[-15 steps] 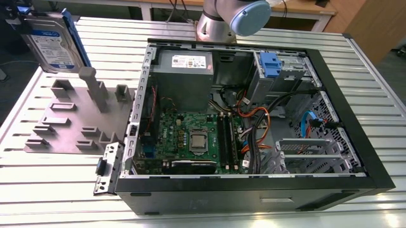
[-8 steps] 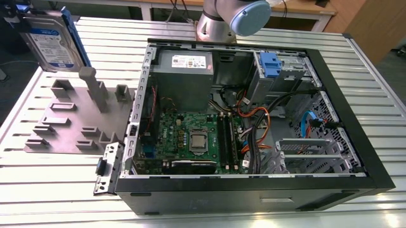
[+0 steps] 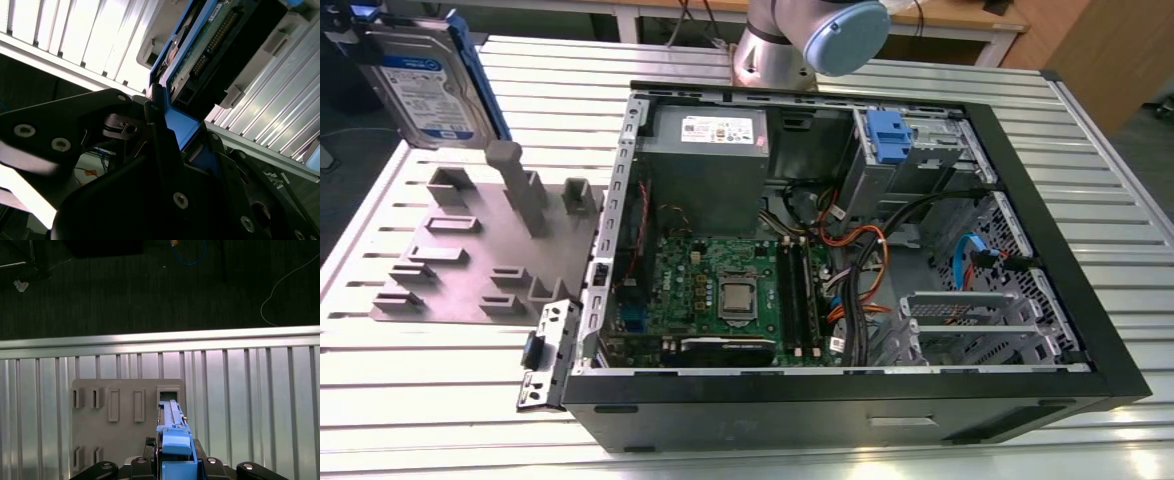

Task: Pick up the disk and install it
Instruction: 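Pick up the disk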

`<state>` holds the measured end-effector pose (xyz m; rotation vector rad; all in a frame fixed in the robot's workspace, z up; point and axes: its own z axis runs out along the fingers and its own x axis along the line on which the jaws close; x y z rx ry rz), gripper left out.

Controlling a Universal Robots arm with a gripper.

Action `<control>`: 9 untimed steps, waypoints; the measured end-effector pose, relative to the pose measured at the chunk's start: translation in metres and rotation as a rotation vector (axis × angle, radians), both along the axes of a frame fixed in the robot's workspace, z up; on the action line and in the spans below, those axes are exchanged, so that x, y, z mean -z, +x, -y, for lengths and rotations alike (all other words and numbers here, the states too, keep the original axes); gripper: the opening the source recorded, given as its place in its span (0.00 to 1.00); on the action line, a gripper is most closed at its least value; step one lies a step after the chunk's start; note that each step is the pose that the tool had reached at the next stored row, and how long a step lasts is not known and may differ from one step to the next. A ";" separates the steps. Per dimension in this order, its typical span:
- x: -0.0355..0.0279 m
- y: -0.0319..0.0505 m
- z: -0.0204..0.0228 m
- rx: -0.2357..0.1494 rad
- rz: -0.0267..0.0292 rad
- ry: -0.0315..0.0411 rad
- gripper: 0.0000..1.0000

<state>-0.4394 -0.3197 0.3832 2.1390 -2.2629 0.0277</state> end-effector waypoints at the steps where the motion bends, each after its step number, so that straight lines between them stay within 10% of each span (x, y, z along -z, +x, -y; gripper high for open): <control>1: -0.0005 0.0000 0.0000 0.000 0.0000 0.0000 0.36; 9: -0.0047 0.0000 0.0000 0.000 -0.0001 0.0000 0.36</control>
